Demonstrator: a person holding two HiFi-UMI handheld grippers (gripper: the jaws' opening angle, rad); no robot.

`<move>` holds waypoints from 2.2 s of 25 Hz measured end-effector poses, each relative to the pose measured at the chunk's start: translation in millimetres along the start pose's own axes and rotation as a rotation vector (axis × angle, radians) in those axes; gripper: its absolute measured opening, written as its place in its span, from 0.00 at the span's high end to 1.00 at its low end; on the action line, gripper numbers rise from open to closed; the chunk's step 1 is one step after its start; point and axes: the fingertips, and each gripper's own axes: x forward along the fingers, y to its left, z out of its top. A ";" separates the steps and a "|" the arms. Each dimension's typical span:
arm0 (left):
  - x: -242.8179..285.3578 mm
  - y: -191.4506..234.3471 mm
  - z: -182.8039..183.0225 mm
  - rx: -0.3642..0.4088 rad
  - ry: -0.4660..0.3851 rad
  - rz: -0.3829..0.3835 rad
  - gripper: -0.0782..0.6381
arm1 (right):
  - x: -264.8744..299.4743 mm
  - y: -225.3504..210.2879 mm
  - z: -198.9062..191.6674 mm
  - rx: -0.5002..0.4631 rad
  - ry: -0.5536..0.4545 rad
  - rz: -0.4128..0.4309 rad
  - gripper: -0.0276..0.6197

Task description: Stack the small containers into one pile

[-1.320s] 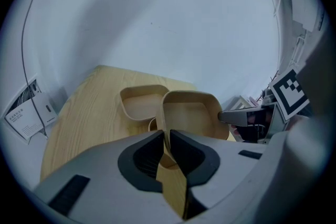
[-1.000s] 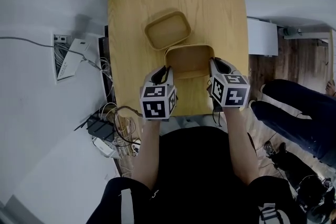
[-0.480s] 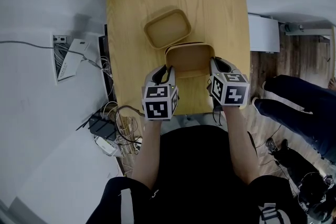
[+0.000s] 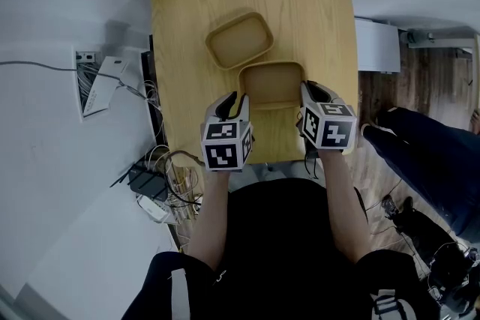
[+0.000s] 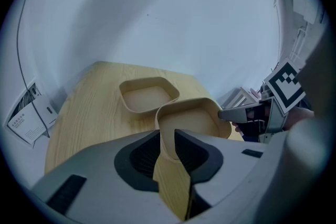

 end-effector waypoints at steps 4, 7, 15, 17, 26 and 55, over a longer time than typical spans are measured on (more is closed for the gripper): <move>2.0 -1.0 1.5 0.003 -0.001 -0.008 0.75 | -1.2 -1.5 4.0 -0.002 -0.019 -0.010 0.86; 2.8 -0.6 3.5 0.007 -0.004 -0.010 0.75 | -2.8 -4.5 7.9 -0.012 -0.036 -0.033 0.85; 11.5 -4.4 5.1 0.010 0.001 -0.025 0.76 | -5.6 -13.1 14.3 -0.037 -0.069 -0.082 0.92; 14.8 -7.6 3.4 0.014 0.007 -0.030 0.77 | -3.5 -15.0 12.0 -0.034 -0.063 -0.082 0.92; 24.7 -8.0 1.6 0.018 0.024 -0.014 0.80 | 8.3 -24.6 5.4 -0.045 -0.036 -0.095 0.95; 43.3 11.0 -3.0 -0.070 0.019 0.034 0.73 | 29.0 -20.7 1.0 0.020 -0.039 0.101 0.82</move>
